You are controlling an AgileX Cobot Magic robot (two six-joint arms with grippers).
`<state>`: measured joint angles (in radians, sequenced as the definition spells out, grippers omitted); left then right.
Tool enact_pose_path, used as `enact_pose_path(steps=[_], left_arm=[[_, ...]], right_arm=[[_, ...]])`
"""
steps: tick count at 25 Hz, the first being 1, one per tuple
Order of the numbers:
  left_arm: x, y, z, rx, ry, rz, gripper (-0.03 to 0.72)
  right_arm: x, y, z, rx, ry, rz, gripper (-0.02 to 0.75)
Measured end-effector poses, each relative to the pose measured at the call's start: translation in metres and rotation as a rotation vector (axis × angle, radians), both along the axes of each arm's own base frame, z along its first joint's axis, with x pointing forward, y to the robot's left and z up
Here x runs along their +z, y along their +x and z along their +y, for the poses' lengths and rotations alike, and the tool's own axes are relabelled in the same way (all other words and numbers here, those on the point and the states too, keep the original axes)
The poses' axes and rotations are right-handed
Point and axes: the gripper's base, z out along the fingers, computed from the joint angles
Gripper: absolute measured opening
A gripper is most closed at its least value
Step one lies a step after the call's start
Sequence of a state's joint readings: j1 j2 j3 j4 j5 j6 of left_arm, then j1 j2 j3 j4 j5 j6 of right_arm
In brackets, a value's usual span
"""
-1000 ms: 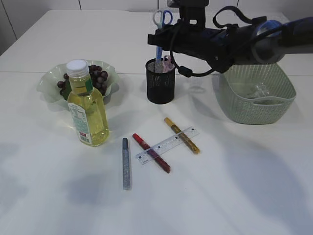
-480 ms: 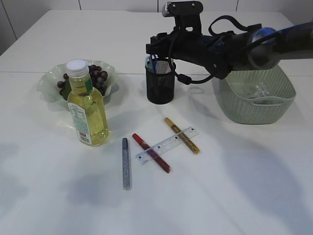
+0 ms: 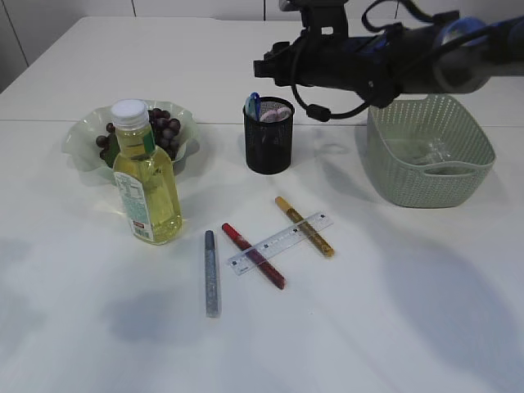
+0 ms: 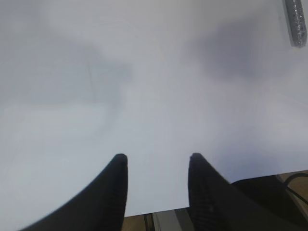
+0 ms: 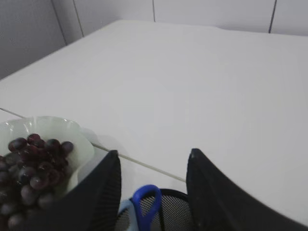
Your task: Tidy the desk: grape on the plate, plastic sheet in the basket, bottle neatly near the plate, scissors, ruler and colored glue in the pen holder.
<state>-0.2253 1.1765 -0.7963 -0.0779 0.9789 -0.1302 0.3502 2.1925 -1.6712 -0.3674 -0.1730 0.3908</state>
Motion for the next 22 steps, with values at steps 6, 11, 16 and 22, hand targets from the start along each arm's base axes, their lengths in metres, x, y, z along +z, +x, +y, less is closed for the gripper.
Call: enact_pose_path(steps=[6, 11, 16, 22], left_arm=[[0.0, 0.0, 0.0, -0.001, 0.002, 0.0, 0.309], [0.0, 0.001, 0.002, -0.007, 0.023, -0.007, 0.309], [0.0, 0.002, 0.002, -0.008, 0.027, -0.02, 0.308], [0.0, 0.002, 0.002, -0.01, 0.026, -0.024, 0.308]], right_arm=[[0.049, -0.028, -0.025, -0.138, -0.161, 0.207, 0.366], [0.095, -0.06, -0.031, -0.116, -0.299, 0.231, 0.366], [0.109, -0.09, -0.023, 0.015, -0.358, 0.367, 0.366], [0.097, -0.12, -0.005, 0.255, -0.454, 0.578, 0.366]])
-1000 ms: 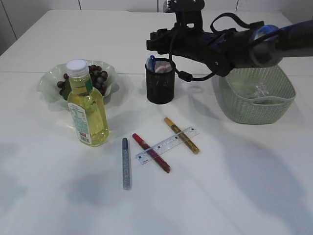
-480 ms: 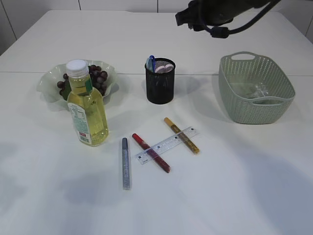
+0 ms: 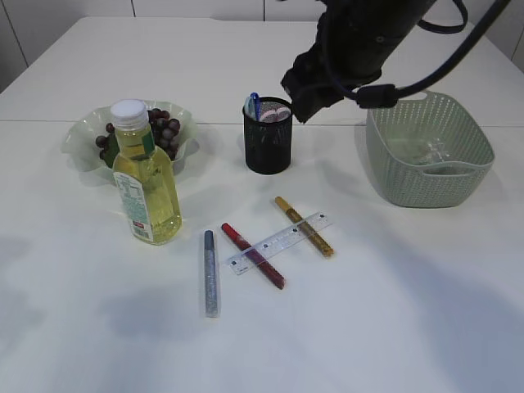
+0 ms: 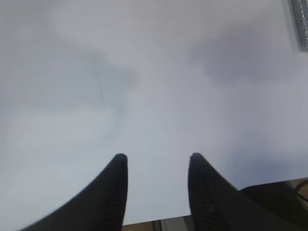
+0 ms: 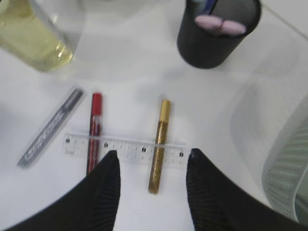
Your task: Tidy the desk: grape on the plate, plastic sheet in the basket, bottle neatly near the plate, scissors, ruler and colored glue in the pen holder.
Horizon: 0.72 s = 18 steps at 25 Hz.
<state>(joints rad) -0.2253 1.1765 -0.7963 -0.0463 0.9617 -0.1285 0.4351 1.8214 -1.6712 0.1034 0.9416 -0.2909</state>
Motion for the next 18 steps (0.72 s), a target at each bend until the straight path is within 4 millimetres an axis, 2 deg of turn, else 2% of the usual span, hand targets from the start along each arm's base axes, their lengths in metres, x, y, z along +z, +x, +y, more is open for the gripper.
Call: enact_pose_path(steps=[4, 7, 10, 13, 18], left_arm=[[0.0, 0.001, 0.0, 0.001, -0.003, -0.013, 0.308], [0.001, 0.003, 0.0, 0.001, -0.006, -0.029, 0.308], [0.001, 0.004, -0.001, 0.001, -0.007, -0.042, 0.308], [0.002, 0.004, -0.001, 0.002, -0.009, -0.051, 0.308], [0.002, 0.005, -0.001, 0.002, -0.011, -0.059, 0.308]], right_arm=[[-0.004, -0.017, 0.016, 0.192, -0.101, 0.043, 0.366], [-0.009, -0.031, 0.039, 0.398, -0.177, 0.024, 0.366], [-0.025, -0.037, 0.06, 0.588, -0.248, 0.013, 0.366], [-0.045, -0.036, 0.072, 0.672, -0.283, 0.032, 0.366], [-0.072, -0.029, 0.075, 0.697, -0.332, 0.091, 0.366]])
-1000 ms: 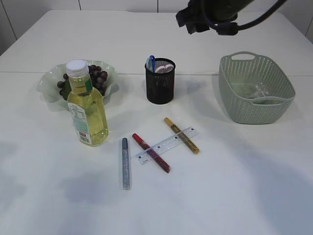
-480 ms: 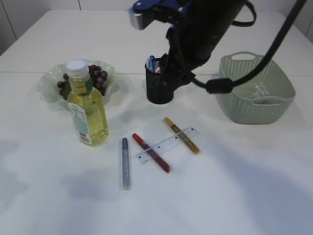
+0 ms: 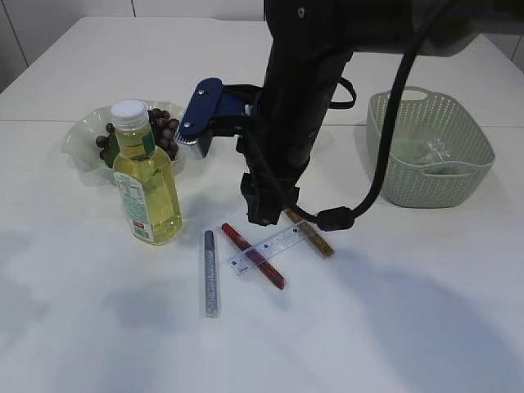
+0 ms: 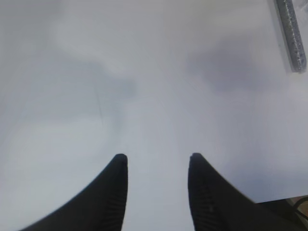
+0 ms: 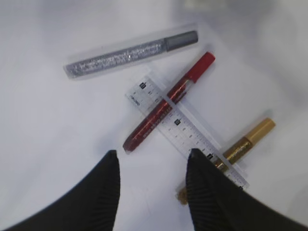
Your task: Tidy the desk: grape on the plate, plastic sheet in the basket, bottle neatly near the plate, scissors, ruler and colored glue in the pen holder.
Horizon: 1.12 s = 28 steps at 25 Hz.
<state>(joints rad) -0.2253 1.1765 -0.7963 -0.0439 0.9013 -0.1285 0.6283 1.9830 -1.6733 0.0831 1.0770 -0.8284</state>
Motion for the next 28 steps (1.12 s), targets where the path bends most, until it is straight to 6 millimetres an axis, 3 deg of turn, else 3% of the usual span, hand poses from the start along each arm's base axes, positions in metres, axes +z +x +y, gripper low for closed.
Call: enact_pose_path(steps=[4, 9, 12, 16, 23, 28], left_arm=[[0.0, 0.0, 0.0, 0.0, -0.001, -0.002, 0.308], [0.001, 0.003, -0.001, 0.002, -0.008, -0.035, 0.308], [0.002, 0.005, -0.001, 0.002, -0.012, -0.056, 0.308], [0.002, 0.005, -0.001, 0.003, -0.013, -0.062, 0.308], [0.002, 0.005, -0.001, 0.003, -0.014, -0.065, 0.308], [0.002, 0.006, -0.001, 0.003, -0.015, -0.067, 0.308]], right_arm=[[-0.016, 0.007, -0.005, 0.049, -0.114, -0.025, 0.366], [-0.034, 0.019, -0.012, 0.257, -0.3, -0.098, 0.367], [-0.047, 0.027, -0.013, 0.287, -0.319, -0.11, 0.388], [-0.059, 0.036, -0.017, 0.305, -0.248, -0.093, 0.436], [-0.058, 0.051, -0.041, 0.369, -0.088, -0.039, 0.452], [-0.059, 0.053, -0.039, 0.463, -0.023, -0.067, 0.459]])
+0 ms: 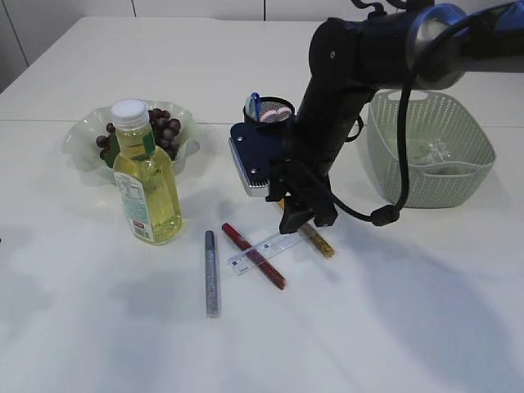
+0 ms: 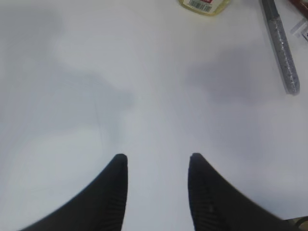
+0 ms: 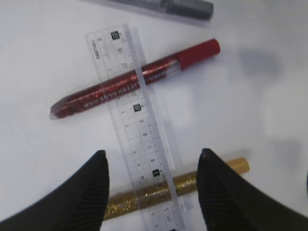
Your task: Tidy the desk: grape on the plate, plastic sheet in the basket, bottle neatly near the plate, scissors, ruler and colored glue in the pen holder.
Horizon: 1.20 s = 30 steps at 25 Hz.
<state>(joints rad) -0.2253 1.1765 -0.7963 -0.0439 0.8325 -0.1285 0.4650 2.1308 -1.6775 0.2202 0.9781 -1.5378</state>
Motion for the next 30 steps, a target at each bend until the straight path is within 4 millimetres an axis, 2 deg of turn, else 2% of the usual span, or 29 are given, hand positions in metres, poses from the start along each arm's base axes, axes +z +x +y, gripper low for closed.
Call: enact_pose_path(steps=[8, 16, 23, 30], left_arm=[[0.0, 0.0, 0.0, 0.0, 0.0, -0.002, 0.308], [0.0, 0.0, 0.0, 0.0, -0.001, -0.005, 0.308], [0.0, 0.0, 0.0, 0.0, -0.001, -0.005, 0.308], [0.0, 0.0, 0.0, 0.0, -0.001, -0.006, 0.308]], right_arm=[[-0.025, 0.004, 0.004, 0.057, -0.009, 0.04, 0.46], [-0.028, 0.007, 0.006, 0.011, 0.012, 0.04, 0.542], [-0.031, 0.017, 0.012, 0.007, 0.019, 0.031, 0.547], [-0.042, 0.015, 0.012, 0.018, -0.008, 0.101, 0.549]])
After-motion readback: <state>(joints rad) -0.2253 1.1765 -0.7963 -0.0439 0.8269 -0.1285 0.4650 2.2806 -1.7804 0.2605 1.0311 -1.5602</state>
